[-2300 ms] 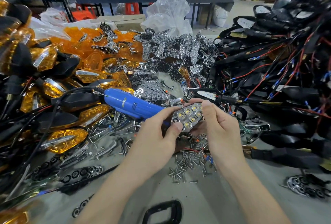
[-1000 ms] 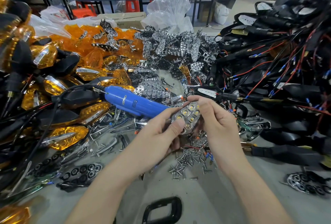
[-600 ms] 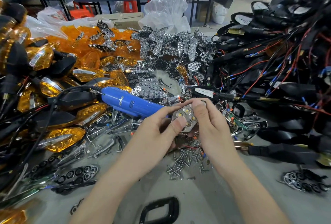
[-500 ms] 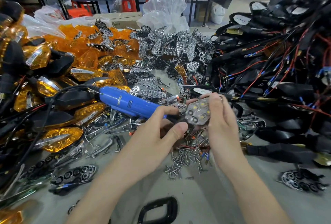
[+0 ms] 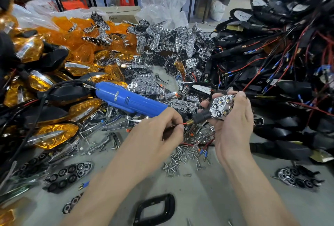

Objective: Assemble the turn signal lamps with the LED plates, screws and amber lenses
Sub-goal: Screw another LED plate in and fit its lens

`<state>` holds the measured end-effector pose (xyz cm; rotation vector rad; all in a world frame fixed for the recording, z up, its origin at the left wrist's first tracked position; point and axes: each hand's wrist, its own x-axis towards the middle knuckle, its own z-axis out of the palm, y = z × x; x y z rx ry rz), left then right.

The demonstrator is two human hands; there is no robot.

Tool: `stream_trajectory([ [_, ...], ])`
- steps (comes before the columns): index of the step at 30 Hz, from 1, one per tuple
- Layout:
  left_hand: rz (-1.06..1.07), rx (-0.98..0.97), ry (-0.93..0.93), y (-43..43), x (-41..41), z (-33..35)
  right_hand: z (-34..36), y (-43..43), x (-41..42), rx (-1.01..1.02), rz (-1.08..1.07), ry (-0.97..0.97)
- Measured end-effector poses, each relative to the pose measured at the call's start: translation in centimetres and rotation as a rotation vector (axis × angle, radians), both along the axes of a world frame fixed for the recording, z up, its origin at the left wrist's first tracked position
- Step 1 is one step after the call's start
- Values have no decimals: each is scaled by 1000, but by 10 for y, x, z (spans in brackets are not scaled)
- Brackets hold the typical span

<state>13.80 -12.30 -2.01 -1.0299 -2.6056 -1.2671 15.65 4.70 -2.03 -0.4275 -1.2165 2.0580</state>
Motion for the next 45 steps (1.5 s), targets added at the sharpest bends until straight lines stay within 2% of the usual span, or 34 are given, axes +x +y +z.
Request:
stream_trajectory([
  [9, -67, 63, -46, 8, 4, -10, 0, -1, 0, -23, -41, 69],
  [31, -34, 177, -130, 16, 11, -9, 0, -5, -2, -175, -37, 116],
  [45, 87, 179, -68, 16, 10, -6, 6, 3, 1, -412, 320, 152],
])
